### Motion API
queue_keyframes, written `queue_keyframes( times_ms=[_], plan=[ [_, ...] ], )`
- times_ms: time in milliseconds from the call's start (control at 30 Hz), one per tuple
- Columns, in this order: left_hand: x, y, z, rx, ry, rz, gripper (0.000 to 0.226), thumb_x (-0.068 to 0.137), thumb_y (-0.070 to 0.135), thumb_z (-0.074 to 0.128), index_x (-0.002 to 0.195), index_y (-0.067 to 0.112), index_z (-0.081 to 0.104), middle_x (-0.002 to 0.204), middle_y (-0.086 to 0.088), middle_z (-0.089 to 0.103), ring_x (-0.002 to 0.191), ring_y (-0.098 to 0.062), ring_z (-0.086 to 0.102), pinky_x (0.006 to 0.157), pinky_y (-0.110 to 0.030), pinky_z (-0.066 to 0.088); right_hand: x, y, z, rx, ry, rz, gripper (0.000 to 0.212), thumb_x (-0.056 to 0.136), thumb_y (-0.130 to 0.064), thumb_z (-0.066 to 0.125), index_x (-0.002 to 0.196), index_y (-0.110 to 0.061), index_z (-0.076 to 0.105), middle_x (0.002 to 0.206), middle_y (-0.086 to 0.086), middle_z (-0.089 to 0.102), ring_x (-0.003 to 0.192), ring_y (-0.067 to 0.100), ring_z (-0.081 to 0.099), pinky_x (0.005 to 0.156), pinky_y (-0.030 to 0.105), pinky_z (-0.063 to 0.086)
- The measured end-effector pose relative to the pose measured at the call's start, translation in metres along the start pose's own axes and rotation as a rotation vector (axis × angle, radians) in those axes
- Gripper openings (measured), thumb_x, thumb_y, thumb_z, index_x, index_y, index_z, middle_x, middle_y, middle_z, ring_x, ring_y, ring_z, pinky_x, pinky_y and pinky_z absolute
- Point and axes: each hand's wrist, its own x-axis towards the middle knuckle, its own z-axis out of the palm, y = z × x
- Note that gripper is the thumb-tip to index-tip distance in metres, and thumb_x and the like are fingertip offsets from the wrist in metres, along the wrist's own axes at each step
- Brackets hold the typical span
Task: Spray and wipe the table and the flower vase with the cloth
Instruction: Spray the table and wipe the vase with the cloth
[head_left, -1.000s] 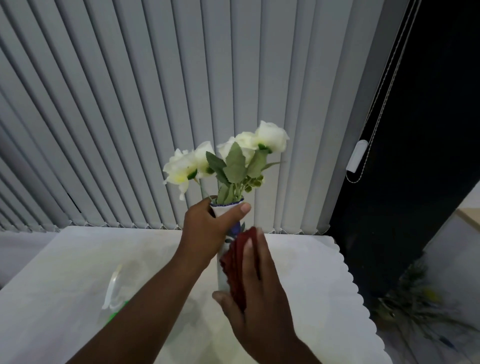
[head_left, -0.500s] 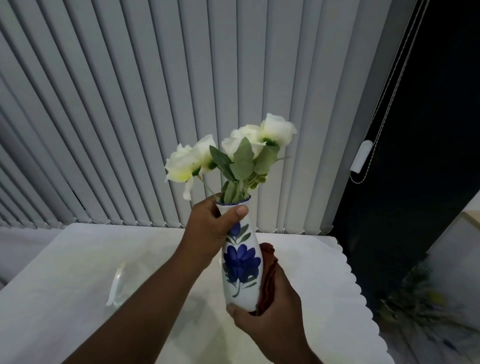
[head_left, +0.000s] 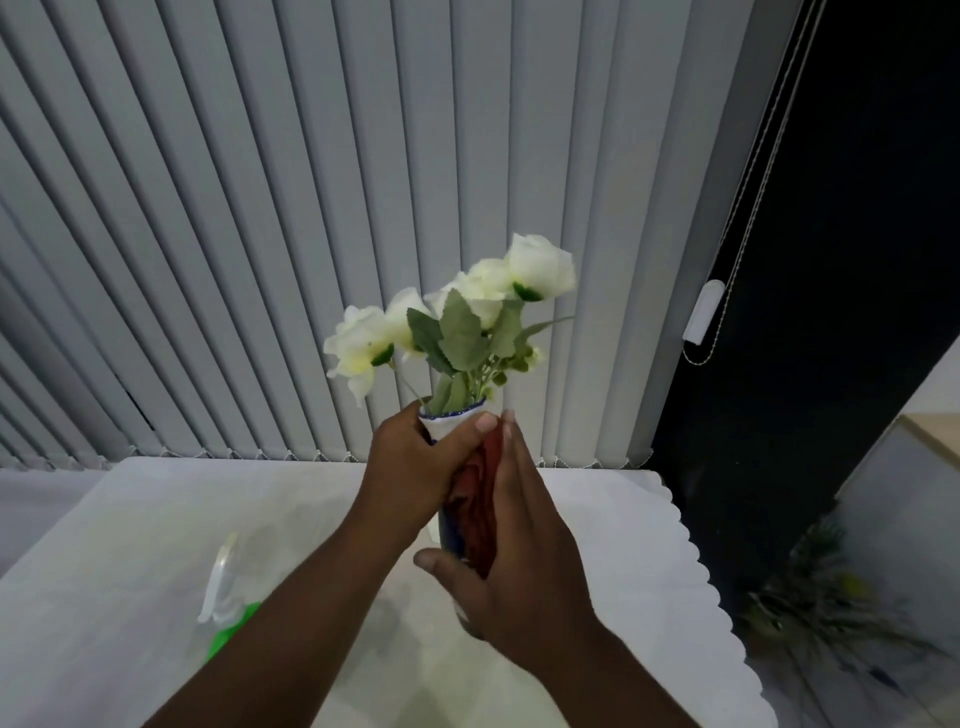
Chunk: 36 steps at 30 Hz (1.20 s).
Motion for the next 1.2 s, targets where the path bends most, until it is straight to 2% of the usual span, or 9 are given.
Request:
queue_keyframes(
  times_ms=[167,400,533,733,833,933,1033,1133,1200],
  plan=[
    [0.009,0.006,-0.011,-0.131,-0.075,-0.014,0.024,0.056,0.055,0.07,0.076,0.043,0.073,0.068,0.015,0.074,0.063,-0.002,0.069,0.051,-0.019,0.052,0.0,0.02,-0.006,0.428,-0.182,0.184,0.085,0.062,-0.055,0.085,0.129,-0.065,0.034,0.126,-0.037,0.056,0.115,-0.013,0.056,0.087,0.013,0.048],
    [0.009,0.004,-0.009,-0.232,-0.14,-0.031,0.055,0.056,0.053,0.075,0.091,0.01,0.072,0.075,0.0,0.076,0.071,-0.017,0.072,0.065,-0.03,0.058,-0.046,0.023,0.013,0.259,0.016,0.243,0.103,0.051,-0.061,0.087,0.136,-0.059,0.029,0.132,-0.038,0.049,0.119,-0.015,0.05,0.09,-0.001,0.042],
    [0.003,0.006,0.005,0.042,-0.003,-0.058,0.052,0.051,0.073,0.064,0.082,0.031,0.068,0.069,0.017,0.072,0.067,0.002,0.067,0.056,-0.012,0.048,-0.05,0.027,0.015,0.125,0.135,0.272,0.105,0.054,-0.051,0.086,0.144,-0.041,0.033,0.134,-0.036,0.047,0.121,-0.015,0.047,0.097,0.012,0.047],
    [0.001,0.006,0.011,0.088,0.161,-0.009,0.065,0.049,0.085,0.056,0.071,0.025,0.066,0.063,0.011,0.07,0.06,0.008,0.062,0.05,-0.004,0.041,-0.044,0.009,0.018,-0.13,0.097,0.076,0.102,0.079,-0.051,0.068,0.155,-0.016,0.01,0.16,0.01,0.028,0.146,0.019,0.029,0.118,0.019,0.023],
    [0.001,-0.002,0.008,0.113,0.087,0.009,0.04,0.068,0.064,0.065,0.072,0.025,0.069,0.056,0.019,0.068,0.053,0.008,0.059,0.048,-0.003,0.039,-0.025,0.003,0.009,-0.165,0.088,-0.06,0.083,0.096,-0.054,0.043,0.156,-0.007,0.011,0.163,0.013,0.022,0.15,0.02,0.022,0.12,0.02,0.023],
    [0.0,-0.005,0.005,0.07,0.025,0.011,0.03,0.068,0.059,0.069,0.082,0.032,0.07,0.063,0.024,0.071,0.062,0.008,0.065,0.054,-0.004,0.044,0.002,0.003,-0.006,0.068,0.044,0.014,0.068,0.098,-0.053,0.035,0.156,-0.022,0.016,0.159,-0.006,0.032,0.144,0.003,0.032,0.113,0.018,0.034],
    [0.005,-0.003,0.004,0.018,0.002,0.041,0.025,0.065,0.052,0.076,0.083,0.037,0.067,0.067,0.026,0.071,0.067,0.01,0.066,0.06,-0.006,0.047,0.011,0.009,-0.013,0.218,-0.003,0.118,0.047,0.095,-0.055,0.035,0.141,-0.055,0.026,0.129,-0.03,0.055,0.12,-0.01,0.051,0.093,0.004,0.041],
    [0.01,-0.001,0.002,-0.074,-0.009,0.055,0.025,0.062,0.051,0.069,0.081,0.034,0.068,0.067,0.024,0.072,0.065,0.007,0.066,0.061,-0.009,0.049,0.002,0.019,-0.011,0.242,-0.031,0.171,0.037,0.087,-0.058,0.047,0.123,-0.055,0.042,0.1,-0.032,0.063,0.1,-0.006,0.061,0.078,0.008,0.045],
    [0.014,-0.002,-0.001,-0.143,-0.02,0.024,0.034,0.057,0.055,0.065,0.079,0.03,0.07,0.065,0.018,0.073,0.064,0.001,0.067,0.062,-0.016,0.053,-0.008,0.024,-0.009,0.232,-0.091,0.2,0.041,0.079,-0.059,0.057,0.115,-0.065,0.039,0.108,-0.04,0.059,0.103,-0.013,0.058,0.076,0.003,0.045]
  ],
)
